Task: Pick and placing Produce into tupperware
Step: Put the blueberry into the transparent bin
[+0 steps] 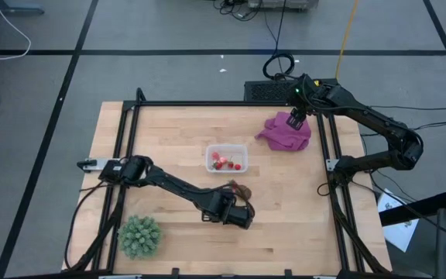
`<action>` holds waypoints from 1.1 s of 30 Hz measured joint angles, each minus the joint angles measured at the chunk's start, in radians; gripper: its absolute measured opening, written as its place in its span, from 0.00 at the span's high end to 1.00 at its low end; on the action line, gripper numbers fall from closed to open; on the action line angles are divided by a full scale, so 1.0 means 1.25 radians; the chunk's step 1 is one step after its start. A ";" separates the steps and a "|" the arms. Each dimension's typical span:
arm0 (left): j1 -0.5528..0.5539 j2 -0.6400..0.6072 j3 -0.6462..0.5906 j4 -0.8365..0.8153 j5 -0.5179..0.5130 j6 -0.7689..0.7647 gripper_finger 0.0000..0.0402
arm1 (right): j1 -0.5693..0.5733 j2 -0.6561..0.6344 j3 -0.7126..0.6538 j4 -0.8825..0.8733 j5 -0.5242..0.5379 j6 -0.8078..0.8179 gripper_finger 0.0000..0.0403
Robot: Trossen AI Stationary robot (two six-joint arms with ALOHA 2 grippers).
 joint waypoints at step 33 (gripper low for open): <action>0.037 0.000 -0.039 0.043 -0.018 -0.014 0.34 | 0.000 0.000 0.000 -0.001 0.000 0.000 0.58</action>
